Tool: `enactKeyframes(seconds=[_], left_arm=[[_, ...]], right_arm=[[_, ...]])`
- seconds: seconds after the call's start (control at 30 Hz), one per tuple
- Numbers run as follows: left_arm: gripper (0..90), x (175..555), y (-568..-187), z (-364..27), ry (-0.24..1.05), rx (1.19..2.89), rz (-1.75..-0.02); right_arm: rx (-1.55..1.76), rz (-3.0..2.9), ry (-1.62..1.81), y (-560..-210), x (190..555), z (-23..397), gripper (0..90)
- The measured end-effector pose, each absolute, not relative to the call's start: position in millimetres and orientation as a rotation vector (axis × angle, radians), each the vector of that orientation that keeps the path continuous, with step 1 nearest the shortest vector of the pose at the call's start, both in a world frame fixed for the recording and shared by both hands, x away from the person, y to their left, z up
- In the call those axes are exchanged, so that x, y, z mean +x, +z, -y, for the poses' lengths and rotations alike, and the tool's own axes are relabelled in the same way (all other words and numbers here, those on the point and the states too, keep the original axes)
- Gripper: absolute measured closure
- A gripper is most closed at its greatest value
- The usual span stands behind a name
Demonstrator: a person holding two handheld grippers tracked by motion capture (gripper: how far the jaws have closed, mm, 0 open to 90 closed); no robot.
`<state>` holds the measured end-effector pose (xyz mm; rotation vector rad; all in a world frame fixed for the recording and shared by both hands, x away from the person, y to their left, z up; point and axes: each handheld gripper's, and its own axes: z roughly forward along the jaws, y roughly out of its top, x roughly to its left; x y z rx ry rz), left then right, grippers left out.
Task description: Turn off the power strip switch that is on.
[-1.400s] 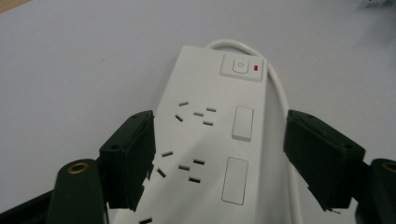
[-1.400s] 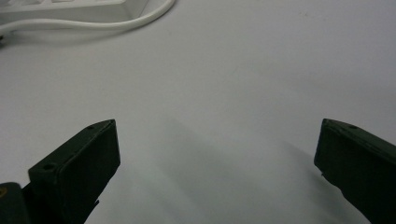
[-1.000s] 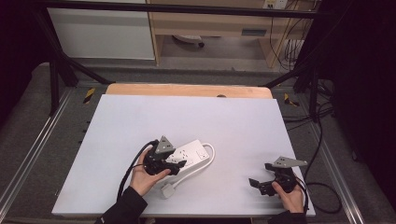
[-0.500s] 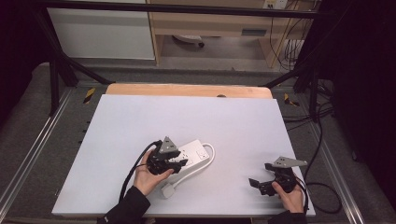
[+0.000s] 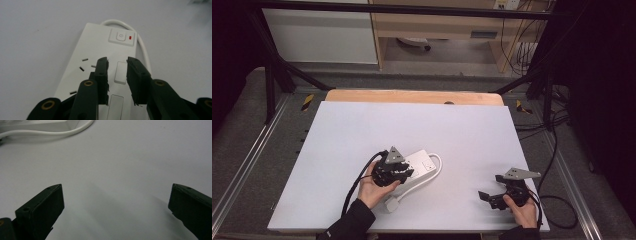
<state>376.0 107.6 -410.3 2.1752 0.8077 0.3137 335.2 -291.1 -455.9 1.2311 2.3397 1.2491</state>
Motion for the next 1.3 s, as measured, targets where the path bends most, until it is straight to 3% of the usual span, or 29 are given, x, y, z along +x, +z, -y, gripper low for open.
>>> enactKeyframes(seconds=[0.7,1.3], left_arm=[[87.2,377.0,-418.6,-105.3,0.287,2.188,-0.802],[89.5,377.5,-424.1,-102.6,0.275,2.203,-0.796]], right_arm=[[1.228,-2.34,1.247,-456.3,335.5,291.0,0.8],[1.226,-2.34,1.246,-456.4,335.7,291.0,0.8]])
